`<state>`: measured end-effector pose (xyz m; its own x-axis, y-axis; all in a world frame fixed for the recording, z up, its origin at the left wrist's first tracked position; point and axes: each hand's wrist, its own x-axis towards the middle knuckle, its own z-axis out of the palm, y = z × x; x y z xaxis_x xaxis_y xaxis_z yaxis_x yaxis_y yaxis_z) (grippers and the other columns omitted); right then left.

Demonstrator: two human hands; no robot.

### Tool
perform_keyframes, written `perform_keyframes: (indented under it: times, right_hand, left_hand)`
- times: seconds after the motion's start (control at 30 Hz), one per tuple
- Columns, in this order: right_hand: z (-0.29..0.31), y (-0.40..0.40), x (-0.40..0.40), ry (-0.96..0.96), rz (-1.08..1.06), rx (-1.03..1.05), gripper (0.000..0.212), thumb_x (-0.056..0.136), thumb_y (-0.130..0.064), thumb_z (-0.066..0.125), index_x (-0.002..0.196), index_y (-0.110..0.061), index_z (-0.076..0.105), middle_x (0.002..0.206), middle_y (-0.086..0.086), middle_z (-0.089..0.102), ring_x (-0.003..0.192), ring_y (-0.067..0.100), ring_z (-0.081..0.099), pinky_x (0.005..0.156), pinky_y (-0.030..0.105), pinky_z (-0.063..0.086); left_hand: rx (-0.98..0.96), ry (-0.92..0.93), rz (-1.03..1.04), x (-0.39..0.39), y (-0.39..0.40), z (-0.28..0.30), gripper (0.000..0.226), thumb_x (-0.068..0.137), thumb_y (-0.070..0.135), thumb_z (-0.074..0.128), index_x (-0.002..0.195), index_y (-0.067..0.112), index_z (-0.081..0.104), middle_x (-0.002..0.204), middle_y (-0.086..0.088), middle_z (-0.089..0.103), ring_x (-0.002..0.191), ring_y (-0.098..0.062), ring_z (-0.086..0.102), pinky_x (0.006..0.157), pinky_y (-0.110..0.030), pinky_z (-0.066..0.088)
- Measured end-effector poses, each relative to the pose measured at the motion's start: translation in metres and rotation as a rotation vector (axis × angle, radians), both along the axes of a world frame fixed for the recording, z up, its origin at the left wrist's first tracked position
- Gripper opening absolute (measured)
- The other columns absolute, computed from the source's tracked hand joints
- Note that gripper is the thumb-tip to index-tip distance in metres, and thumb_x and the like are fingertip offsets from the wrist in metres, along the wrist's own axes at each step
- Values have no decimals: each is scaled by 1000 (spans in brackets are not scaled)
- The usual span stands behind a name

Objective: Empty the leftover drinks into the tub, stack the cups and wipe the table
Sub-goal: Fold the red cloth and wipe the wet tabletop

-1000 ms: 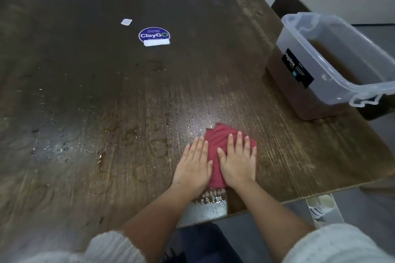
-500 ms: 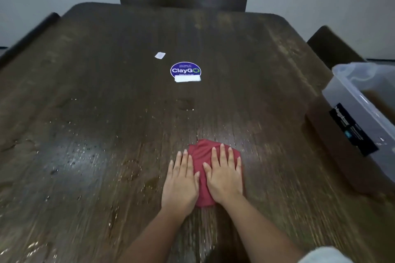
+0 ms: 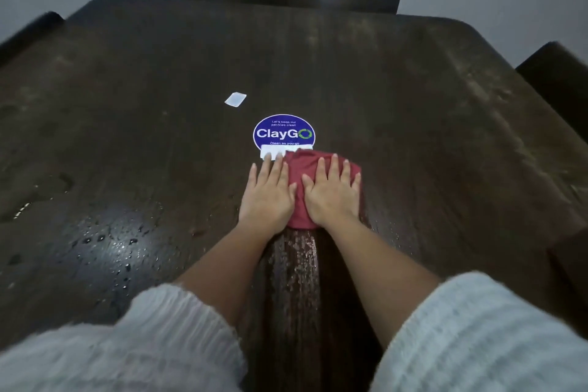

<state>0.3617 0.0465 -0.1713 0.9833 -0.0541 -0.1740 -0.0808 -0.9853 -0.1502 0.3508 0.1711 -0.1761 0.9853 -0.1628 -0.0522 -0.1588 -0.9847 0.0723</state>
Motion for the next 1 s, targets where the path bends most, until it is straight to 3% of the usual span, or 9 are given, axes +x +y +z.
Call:
perform_keyframes:
  times: [0.2, 0.4, 0.53, 0.6, 0.7, 0.77, 0.83, 0.9, 1.0]
  right_hand:
    - [-1, 1, 15, 3, 49, -40, 64, 102, -52, 15, 157, -18, 8, 164, 8, -1, 150, 29, -3, 120, 49, -4]
    - [0, 21, -49, 2, 180, -33, 62, 103, -50, 14, 156, -20, 6, 164, 5, -1, 151, 25, -3, 120, 46, -4]
    - [2, 41, -127, 42, 227, -42, 90, 77, -56, -20, 156, -22, 5, 164, 1, -2, 151, 22, -3, 120, 43, -4]
    - [6, 53, -178, 67, 218, 2, 94, 75, -55, -22, 156, -20, 7, 164, 2, -1, 151, 23, -2, 120, 42, -4]
    - [9, 70, -253, 68, 159, 14, 83, 95, -52, -14, 148, -15, 39, 156, 6, 32, 144, 27, 32, 116, 45, 17]
    - [10, 83, -306, 35, 123, 50, 73, 103, -47, 2, 129, -16, 63, 136, 4, 59, 125, 24, 57, 110, 41, 35]
    - [9, 91, -351, -33, 116, 102, 62, 102, -49, 18, 121, -18, 69, 128, 1, 65, 118, 22, 62, 106, 37, 39]
    - [17, 94, -382, -80, 55, 245, 53, 95, -52, 34, 121, -21, 68, 130, -4, 62, 121, 21, 56, 104, 33, 37]
    - [35, 89, -389, -44, -56, 350, 39, 96, -46, 51, 128, -27, 61, 131, -6, 55, 125, 18, 44, 104, 31, 27]
  left_hand:
    - [-15, 56, -38, 9, 7, -1, 55, 105, 38, 10, 154, 18, -2, 162, 2, -11, 148, -21, -15, 117, -41, -10]
    - [-45, 106, -1, -67, 31, 6, 55, 105, 36, 10, 154, 12, -3, 161, -4, -12, 147, -19, -16, 117, -38, -12]
    - [-53, 125, -21, -145, 52, 7, 56, 105, 37, 8, 153, 13, -7, 161, -3, -16, 146, -17, -20, 116, -36, -15]
    - [-44, 154, -54, -190, 66, 8, 57, 102, 41, 1, 152, 14, -11, 159, -2, -19, 145, -16, -23, 116, -35, -16]
    - [-51, 162, -111, -258, 85, 5, 71, 87, 46, -20, 149, 14, -8, 158, -1, -15, 142, -14, -21, 116, -34, -17]
    - [-84, 164, -119, -309, 103, 8, 67, 98, 43, -8, 147, 12, 24, 157, -5, 25, 145, -17, 11, 120, -36, -3]
    - [-142, 127, -161, -345, 117, 8, 56, 102, 39, 16, 132, 14, 56, 138, -2, 56, 134, -19, 44, 115, -37, 7]
    - [-175, 12, -181, -374, 130, 6, 44, 93, 38, 37, 114, 18, 70, 121, 1, 67, 118, -22, 60, 113, -39, 12]
    - [-243, -89, -143, -382, 139, 24, 21, 82, 33, 63, 99, 21, 66, 102, 3, 64, 103, -24, 61, 109, -42, 21]
